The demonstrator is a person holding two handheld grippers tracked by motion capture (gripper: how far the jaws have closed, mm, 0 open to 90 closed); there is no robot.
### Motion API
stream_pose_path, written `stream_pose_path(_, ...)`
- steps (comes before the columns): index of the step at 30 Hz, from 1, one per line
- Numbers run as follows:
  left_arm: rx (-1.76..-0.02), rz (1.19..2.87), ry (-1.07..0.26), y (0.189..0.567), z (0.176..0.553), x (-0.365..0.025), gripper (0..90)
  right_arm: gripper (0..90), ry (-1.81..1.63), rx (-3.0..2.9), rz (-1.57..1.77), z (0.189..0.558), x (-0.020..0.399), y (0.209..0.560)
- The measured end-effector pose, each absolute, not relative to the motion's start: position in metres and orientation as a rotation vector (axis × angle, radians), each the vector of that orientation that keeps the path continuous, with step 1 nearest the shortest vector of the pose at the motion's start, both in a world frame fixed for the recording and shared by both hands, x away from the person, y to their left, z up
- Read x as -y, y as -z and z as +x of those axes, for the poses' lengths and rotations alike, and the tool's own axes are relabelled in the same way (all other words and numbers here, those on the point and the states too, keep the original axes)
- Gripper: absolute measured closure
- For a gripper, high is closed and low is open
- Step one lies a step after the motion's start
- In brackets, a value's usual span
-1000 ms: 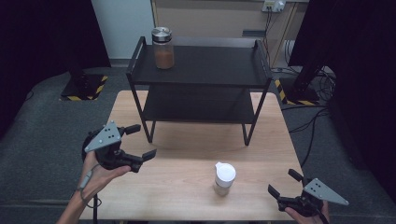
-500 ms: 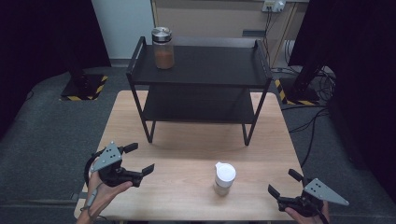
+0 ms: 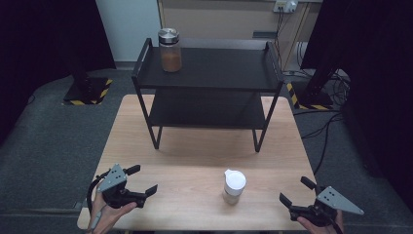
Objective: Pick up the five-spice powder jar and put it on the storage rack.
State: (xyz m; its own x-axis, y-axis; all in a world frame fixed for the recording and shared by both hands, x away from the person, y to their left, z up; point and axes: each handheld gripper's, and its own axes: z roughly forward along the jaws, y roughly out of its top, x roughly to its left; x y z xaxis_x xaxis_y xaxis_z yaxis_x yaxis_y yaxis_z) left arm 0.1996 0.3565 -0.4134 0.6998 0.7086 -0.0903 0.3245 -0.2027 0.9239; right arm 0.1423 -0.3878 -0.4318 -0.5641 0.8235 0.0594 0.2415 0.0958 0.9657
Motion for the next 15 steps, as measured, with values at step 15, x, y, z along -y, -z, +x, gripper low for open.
stream_pose_path(15, -0.749, 1.745, -0.442, 0.423, 0.202, -0.388, 2.5, 1.6, -1.499, -1.875, 1.027, 0.143, 0.389, 0.432)
